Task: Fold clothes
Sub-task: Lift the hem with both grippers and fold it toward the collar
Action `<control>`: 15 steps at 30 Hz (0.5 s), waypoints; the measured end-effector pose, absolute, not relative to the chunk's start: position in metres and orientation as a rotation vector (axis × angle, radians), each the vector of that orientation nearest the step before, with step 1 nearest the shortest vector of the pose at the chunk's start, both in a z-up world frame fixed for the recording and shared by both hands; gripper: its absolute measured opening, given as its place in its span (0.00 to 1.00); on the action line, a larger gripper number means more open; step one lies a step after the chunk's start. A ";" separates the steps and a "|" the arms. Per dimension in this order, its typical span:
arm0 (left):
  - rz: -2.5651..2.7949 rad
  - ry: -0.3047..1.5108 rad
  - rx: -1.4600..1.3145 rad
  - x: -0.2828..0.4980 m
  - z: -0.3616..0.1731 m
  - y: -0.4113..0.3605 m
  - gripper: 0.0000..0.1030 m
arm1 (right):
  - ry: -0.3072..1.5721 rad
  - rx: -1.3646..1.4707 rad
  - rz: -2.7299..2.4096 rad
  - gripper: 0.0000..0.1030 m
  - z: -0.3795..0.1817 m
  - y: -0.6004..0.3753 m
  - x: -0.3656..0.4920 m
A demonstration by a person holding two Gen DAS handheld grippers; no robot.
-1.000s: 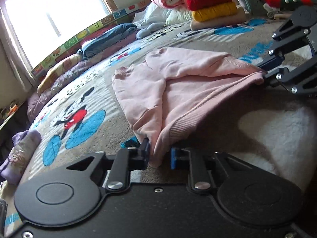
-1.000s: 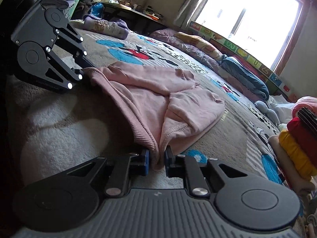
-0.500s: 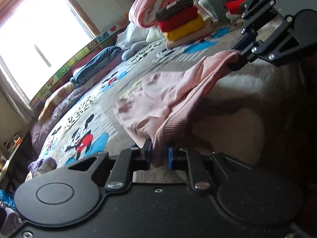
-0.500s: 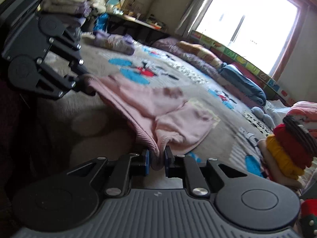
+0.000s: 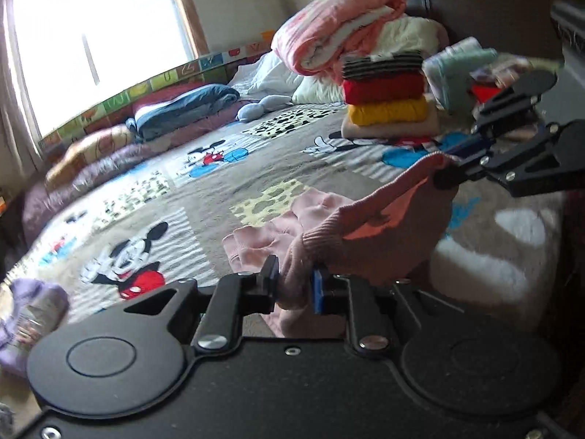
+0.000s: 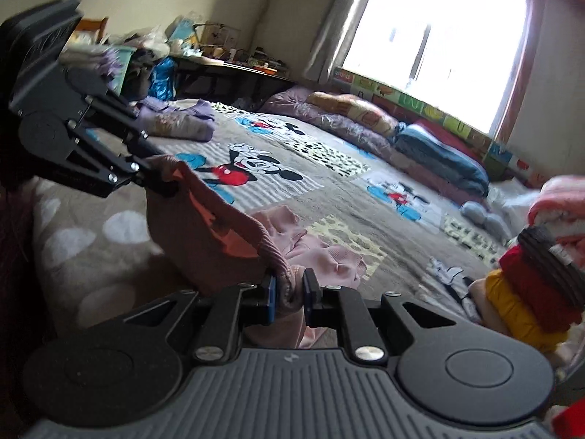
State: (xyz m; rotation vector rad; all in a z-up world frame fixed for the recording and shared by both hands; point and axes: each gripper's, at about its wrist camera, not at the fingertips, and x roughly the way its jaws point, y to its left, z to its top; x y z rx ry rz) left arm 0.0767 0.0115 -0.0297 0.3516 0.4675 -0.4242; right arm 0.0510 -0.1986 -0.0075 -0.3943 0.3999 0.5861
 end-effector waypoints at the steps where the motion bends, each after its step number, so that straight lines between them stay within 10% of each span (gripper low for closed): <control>1: -0.431 0.482 0.326 0.085 -0.030 0.014 0.18 | 0.409 -0.366 0.592 0.16 -0.007 -0.201 0.060; 9: -0.472 0.604 0.108 0.147 -0.049 0.034 0.19 | 0.559 -0.071 0.600 0.23 -0.033 -0.220 0.144; 13: -0.466 0.619 -0.054 0.162 -0.058 0.052 0.52 | 0.605 0.167 0.584 0.37 -0.053 -0.239 0.174; 15: -0.462 0.618 -0.169 0.163 -0.064 0.066 0.52 | 0.610 0.267 0.582 0.39 -0.065 -0.249 0.180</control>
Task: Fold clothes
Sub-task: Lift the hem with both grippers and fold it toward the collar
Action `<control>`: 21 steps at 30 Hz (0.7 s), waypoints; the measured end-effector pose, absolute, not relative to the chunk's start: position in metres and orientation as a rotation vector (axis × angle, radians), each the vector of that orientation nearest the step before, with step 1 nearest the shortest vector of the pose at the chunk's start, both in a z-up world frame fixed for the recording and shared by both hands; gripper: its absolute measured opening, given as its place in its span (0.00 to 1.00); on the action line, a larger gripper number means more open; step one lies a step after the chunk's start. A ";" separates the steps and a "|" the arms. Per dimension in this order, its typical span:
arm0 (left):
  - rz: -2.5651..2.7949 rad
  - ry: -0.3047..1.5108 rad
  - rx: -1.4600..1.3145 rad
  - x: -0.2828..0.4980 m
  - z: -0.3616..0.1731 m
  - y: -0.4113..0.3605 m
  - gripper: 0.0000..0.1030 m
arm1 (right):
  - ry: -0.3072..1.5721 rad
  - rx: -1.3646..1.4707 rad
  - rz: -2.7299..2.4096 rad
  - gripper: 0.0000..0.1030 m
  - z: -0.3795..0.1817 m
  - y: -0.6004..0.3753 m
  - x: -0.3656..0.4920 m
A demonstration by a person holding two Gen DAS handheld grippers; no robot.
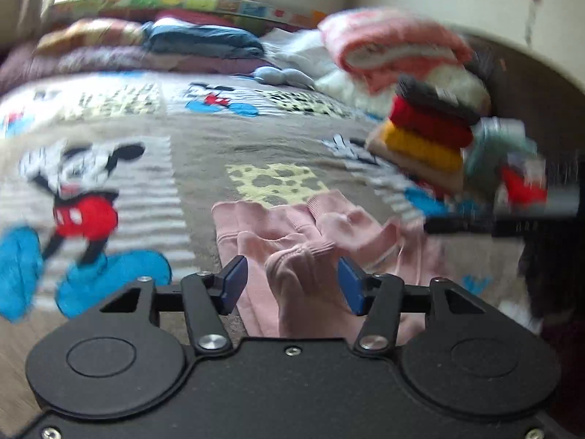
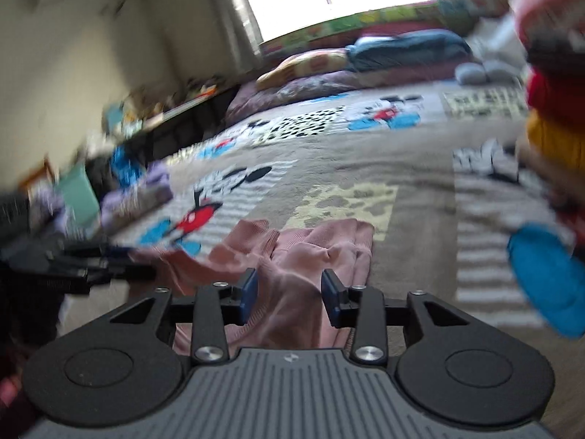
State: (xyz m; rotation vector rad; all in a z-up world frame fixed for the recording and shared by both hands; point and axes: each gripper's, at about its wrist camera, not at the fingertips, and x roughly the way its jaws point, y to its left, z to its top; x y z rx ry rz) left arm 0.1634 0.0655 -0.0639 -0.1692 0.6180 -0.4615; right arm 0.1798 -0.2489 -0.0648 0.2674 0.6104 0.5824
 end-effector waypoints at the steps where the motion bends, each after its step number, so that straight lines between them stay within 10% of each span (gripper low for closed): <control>1: -0.463 0.614 -0.230 0.163 -0.067 0.072 0.52 | 0.608 0.302 0.586 0.40 -0.071 -0.253 0.179; 10: -0.532 0.594 -0.493 0.158 -0.096 0.091 0.46 | 0.552 0.488 0.663 0.55 -0.109 -0.268 0.162; 11: -0.536 0.591 -0.500 0.159 -0.097 0.090 0.24 | 0.547 0.497 0.682 0.48 -0.111 -0.267 0.162; 14: -0.529 0.592 -0.523 0.168 -0.099 0.092 0.11 | 0.569 0.468 0.695 0.11 -0.115 -0.260 0.170; 21: -0.539 0.555 -0.601 0.196 -0.090 0.106 0.10 | 0.468 0.517 0.679 0.08 -0.099 -0.267 0.183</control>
